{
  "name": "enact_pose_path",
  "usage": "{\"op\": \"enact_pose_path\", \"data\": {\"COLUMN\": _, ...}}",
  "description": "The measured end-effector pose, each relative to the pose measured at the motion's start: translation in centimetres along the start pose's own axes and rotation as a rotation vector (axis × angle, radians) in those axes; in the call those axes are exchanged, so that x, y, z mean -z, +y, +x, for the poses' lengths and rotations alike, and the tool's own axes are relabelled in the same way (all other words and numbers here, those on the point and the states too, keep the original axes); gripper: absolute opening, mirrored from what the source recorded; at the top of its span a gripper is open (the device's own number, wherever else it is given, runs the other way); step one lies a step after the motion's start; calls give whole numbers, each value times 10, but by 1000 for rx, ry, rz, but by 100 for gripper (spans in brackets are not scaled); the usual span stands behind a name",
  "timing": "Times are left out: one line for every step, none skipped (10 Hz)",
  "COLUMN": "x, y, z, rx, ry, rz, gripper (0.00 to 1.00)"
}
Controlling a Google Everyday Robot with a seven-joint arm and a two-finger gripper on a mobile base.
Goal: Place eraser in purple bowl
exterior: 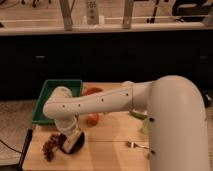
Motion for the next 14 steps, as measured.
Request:
{"op": "enact_pose_path", "data": {"x": 0, "y": -1, "z": 2, "rx": 1, "ry": 2, "rz": 0, "gripper": 74}}
{"op": "enact_pose_path", "data": {"x": 0, "y": -3, "z": 3, "rx": 5, "ry": 5, "rz": -1, "gripper": 79}}
{"op": "enact_pose_path", "data": {"x": 1, "y": -5, "z": 3, "rx": 13, "ry": 6, "rz": 2, "gripper": 80}}
{"op": "enact_pose_path", "data": {"x": 1, "y": -6, "z": 4, "rx": 18, "ry": 6, "rz": 3, "gripper": 80}}
{"op": "enact_pose_path", "data": {"x": 1, "y": -7, "z": 6, "rx": 20, "ry": 7, "rz": 6, "gripper": 80}}
{"op": "enact_pose_path", "data": {"x": 1, "y": -8, "z": 6, "rx": 24, "ry": 7, "rz": 8, "gripper": 80}}
{"op": "enact_pose_path", "data": {"x": 2, "y": -9, "z": 6, "rx": 28, "ry": 4, "rz": 15, "gripper": 80}}
{"op": "enact_pose_path", "data": {"x": 2, "y": -10, "z": 7, "rx": 32, "ry": 4, "rz": 17, "gripper": 80}}
{"op": "enact_pose_path", "data": {"x": 3, "y": -11, "z": 8, "rx": 36, "ry": 2, "rz": 21, "gripper": 80}}
{"op": "enact_pose_path", "data": {"x": 3, "y": -11, "z": 8, "rx": 36, "ry": 1, "rz": 23, "gripper": 80}}
{"op": "enact_pose_path", "data": {"x": 3, "y": -11, "z": 8, "rx": 36, "ry": 1, "rz": 23, "gripper": 80}}
{"op": "enact_pose_path", "data": {"x": 3, "y": -11, "z": 8, "rx": 37, "ry": 1, "rz": 23, "gripper": 80}}
{"op": "enact_pose_path", "data": {"x": 3, "y": -11, "z": 8, "rx": 37, "ry": 1, "rz": 23, "gripper": 80}}
{"op": "enact_pose_path", "data": {"x": 3, "y": -11, "z": 8, "rx": 37, "ry": 1, "rz": 23, "gripper": 80}}
